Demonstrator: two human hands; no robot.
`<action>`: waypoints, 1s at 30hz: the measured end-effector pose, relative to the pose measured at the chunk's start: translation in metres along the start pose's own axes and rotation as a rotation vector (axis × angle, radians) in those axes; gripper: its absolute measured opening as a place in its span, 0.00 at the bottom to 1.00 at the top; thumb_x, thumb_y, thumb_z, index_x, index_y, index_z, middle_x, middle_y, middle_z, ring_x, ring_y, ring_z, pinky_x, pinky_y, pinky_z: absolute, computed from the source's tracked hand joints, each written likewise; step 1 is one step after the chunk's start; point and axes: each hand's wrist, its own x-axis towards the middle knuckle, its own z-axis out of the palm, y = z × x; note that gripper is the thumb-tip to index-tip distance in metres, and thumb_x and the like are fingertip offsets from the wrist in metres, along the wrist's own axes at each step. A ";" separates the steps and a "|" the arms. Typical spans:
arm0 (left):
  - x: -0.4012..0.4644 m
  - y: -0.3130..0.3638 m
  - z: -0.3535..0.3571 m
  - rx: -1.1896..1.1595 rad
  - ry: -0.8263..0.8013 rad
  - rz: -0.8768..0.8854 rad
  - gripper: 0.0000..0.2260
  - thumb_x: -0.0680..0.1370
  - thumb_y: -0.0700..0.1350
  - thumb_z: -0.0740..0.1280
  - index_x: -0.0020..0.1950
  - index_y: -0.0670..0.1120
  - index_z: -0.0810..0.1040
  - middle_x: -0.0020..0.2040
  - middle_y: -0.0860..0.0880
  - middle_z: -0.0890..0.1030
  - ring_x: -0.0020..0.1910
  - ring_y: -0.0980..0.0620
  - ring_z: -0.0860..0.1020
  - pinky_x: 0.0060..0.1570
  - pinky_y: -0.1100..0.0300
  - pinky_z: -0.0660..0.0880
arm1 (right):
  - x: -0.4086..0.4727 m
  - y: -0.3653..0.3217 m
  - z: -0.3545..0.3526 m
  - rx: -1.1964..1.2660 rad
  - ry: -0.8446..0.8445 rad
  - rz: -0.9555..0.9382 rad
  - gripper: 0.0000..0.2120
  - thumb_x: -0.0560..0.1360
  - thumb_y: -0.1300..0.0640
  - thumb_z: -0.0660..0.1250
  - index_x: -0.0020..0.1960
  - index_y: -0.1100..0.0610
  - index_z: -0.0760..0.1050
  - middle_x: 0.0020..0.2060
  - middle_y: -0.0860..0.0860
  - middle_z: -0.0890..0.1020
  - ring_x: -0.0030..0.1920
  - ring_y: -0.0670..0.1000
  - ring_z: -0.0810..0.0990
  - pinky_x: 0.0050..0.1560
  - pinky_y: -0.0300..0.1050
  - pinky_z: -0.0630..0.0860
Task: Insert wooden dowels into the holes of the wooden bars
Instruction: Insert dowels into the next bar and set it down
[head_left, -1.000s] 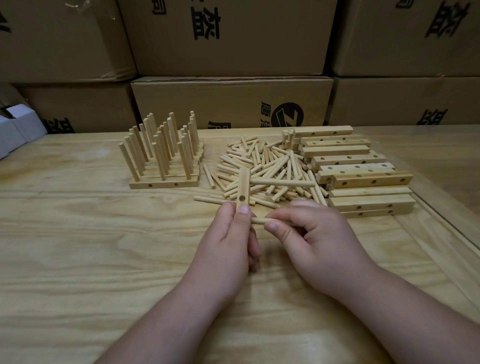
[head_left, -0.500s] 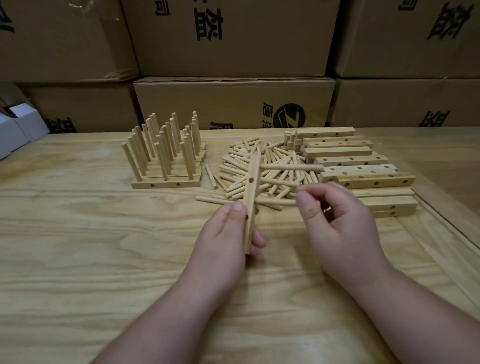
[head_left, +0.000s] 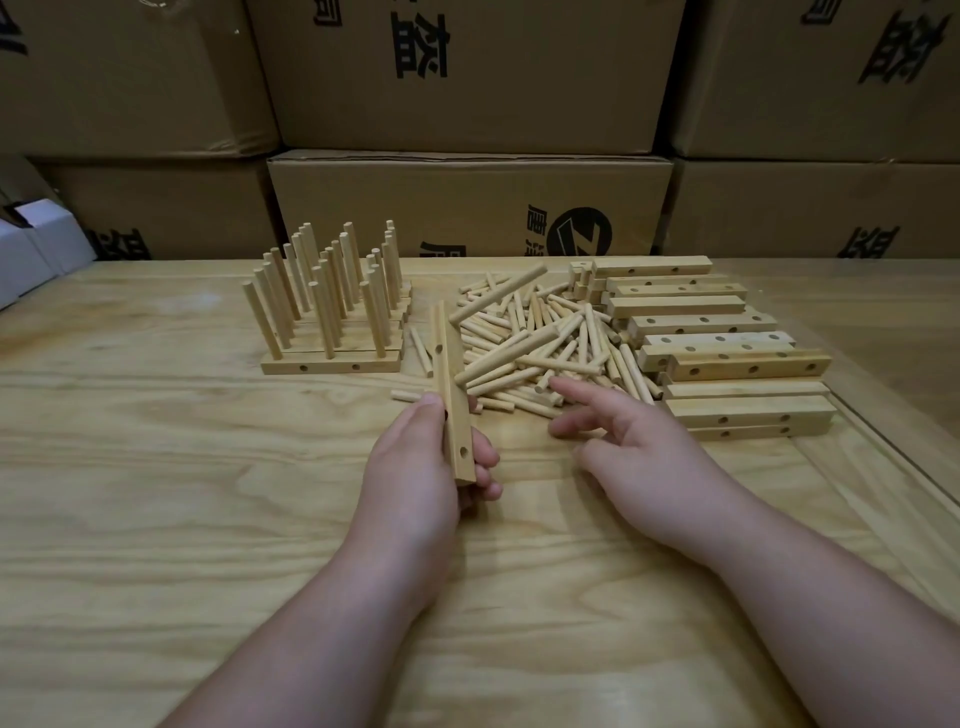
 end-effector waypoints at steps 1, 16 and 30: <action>0.000 0.000 0.000 0.006 -0.003 0.003 0.18 0.86 0.50 0.54 0.48 0.44 0.80 0.28 0.47 0.78 0.25 0.53 0.73 0.25 0.60 0.74 | 0.001 -0.001 0.001 -0.016 -0.002 0.009 0.31 0.76 0.62 0.63 0.68 0.30 0.70 0.52 0.35 0.81 0.34 0.36 0.77 0.36 0.33 0.71; -0.001 -0.001 0.002 0.008 0.002 0.024 0.18 0.86 0.50 0.54 0.49 0.44 0.80 0.28 0.47 0.77 0.25 0.53 0.73 0.24 0.60 0.73 | -0.001 -0.004 0.011 -0.152 0.131 -0.021 0.24 0.74 0.57 0.62 0.67 0.39 0.75 0.50 0.31 0.81 0.29 0.39 0.75 0.36 0.41 0.75; -0.002 0.000 0.003 -0.044 0.013 0.024 0.18 0.86 0.49 0.54 0.49 0.43 0.79 0.28 0.47 0.76 0.25 0.53 0.72 0.24 0.60 0.73 | -0.006 -0.008 0.019 -0.495 0.235 -0.094 0.09 0.74 0.52 0.61 0.48 0.45 0.80 0.45 0.42 0.74 0.43 0.45 0.77 0.44 0.46 0.76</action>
